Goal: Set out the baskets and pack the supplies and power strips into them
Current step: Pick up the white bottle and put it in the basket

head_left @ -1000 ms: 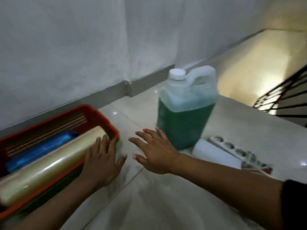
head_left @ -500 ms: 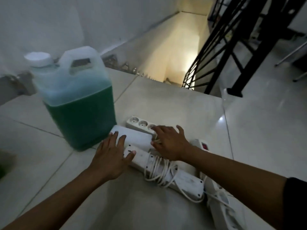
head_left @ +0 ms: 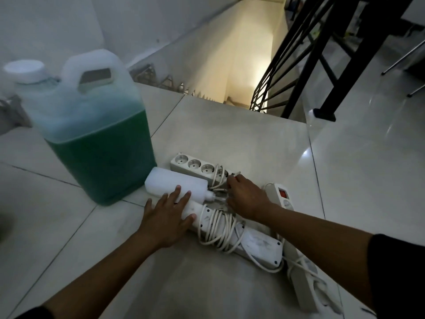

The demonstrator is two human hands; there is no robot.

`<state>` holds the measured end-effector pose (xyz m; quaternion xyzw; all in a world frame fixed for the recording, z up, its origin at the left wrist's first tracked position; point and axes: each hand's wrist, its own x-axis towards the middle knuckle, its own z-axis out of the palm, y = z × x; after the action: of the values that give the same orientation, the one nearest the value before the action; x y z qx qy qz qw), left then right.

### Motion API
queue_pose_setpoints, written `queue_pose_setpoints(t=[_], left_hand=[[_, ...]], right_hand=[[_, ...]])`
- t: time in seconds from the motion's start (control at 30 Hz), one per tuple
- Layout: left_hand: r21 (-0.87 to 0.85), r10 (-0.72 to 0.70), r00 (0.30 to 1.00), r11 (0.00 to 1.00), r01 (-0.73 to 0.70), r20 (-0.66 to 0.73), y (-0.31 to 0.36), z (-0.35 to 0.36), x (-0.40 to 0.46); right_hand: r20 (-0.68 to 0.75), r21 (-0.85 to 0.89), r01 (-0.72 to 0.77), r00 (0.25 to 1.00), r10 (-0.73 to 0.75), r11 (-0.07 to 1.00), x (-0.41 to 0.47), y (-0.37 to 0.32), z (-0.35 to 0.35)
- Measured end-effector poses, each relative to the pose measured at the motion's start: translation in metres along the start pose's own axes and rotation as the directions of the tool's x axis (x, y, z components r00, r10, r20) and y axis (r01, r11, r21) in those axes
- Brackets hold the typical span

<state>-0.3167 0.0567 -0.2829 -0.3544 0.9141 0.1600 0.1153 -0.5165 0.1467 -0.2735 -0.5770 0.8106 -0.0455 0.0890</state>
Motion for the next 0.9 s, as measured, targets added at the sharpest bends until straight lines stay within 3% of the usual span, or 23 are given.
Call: queue_pose_setpoints(t=[0.13,0.2,0.33,0.57,0.8,0.9], left_hand=[[-0.052,0.005,1.000,0.999,-0.006,-0.031,-0.002,0.000,0.001],[-0.078,0.002,0.993,0.997,-0.012,-0.121,-0.003,-0.002,0.004],[0.025,0.034,0.967,0.999,-0.029,-0.252,-0.007,-0.016,0.023],[-0.065,0.011,1.000,0.998,-0.012,-0.027,-0.008,-0.022,0.062],[-0.267,0.008,1.000,0.964,-0.013,-0.020,-0.016,-0.006,0.070],[-0.262,0.028,0.998,0.964,-0.043,-0.062,-0.021,-0.007,0.074]], right_hand=[[0.039,-0.028,-0.019,0.999,0.020,0.999,0.010,-0.006,0.007],[0.021,0.046,-0.068,0.998,0.067,0.997,0.014,-0.008,0.007],[-0.032,0.179,-0.091,0.995,0.098,0.980,0.013,-0.002,0.000],[-0.031,0.413,-0.133,0.987,0.159,0.901,-0.002,0.012,-0.009],[0.043,-0.018,-0.040,0.998,0.041,0.999,-0.004,0.013,-0.003],[-0.036,-0.245,0.162,0.984,-0.176,0.956,-0.001,0.006,-0.005]])
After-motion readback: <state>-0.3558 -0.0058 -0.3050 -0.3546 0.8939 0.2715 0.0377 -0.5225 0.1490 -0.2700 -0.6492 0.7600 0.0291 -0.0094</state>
